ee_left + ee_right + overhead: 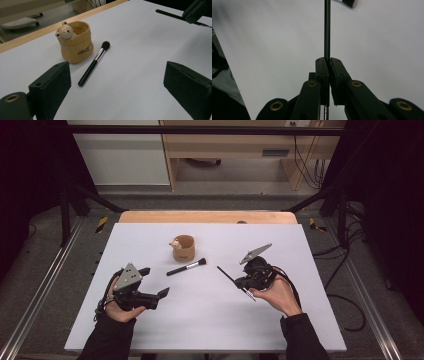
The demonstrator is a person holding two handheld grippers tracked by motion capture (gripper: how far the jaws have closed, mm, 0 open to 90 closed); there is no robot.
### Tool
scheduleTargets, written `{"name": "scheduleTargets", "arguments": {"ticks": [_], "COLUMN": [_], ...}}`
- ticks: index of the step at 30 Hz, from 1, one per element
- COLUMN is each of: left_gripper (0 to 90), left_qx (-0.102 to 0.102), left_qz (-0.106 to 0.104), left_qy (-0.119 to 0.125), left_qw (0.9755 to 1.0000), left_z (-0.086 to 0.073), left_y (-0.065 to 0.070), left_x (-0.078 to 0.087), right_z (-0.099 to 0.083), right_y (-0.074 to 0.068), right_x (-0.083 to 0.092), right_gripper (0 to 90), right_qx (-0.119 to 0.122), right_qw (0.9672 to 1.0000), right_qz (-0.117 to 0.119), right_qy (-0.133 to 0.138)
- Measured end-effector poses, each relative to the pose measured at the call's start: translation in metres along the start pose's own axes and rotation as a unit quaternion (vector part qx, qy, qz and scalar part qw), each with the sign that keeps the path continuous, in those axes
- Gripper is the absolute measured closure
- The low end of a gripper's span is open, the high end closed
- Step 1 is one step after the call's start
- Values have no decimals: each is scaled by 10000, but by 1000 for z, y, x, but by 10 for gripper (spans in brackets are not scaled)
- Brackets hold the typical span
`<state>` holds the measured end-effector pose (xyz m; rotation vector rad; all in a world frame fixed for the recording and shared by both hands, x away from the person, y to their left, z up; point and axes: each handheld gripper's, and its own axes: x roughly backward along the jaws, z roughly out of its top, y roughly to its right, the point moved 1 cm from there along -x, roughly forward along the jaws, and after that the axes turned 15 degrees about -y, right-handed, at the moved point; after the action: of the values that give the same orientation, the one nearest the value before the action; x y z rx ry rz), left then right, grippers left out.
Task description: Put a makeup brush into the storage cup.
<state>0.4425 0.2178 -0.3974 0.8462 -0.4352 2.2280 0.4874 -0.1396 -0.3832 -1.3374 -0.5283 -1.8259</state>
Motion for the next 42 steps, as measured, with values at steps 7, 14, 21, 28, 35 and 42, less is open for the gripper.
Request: {"name": "scheduleTargets", "arguments": {"ticks": [7,14,21,28,35,42], "left_gripper": [67,68,67,67,69,75], "left_qx": [-196,-465,-749,-997,-1396,-1615], "left_qz": [35,62,75,105,167,231], "left_qy": [-102,-265,-423,-495,-706,-783], "left_qw": [9998,9985,9963,9937,9875,9835], "left_z": [10,21,31,39,43,47], "left_y": [3,10,19,26,37,43], "left_x": [-3,-7,-13,-15,-20,-23], "right_z": [3,8,11,15,18,20], "right_y": [-5,-11,-13,-17,-23,-25], "right_x": [2,3,2,-1,-6,-8], "right_gripper": [859,859,858,858,858,859], "right_qx": [164,295,402,542,701,800], "right_qw": [9998,9995,9990,9982,9969,9958], "right_qz": [75,117,184,237,312,409], "right_qy": [-8,-4,-4,-73,-158,-196]}}
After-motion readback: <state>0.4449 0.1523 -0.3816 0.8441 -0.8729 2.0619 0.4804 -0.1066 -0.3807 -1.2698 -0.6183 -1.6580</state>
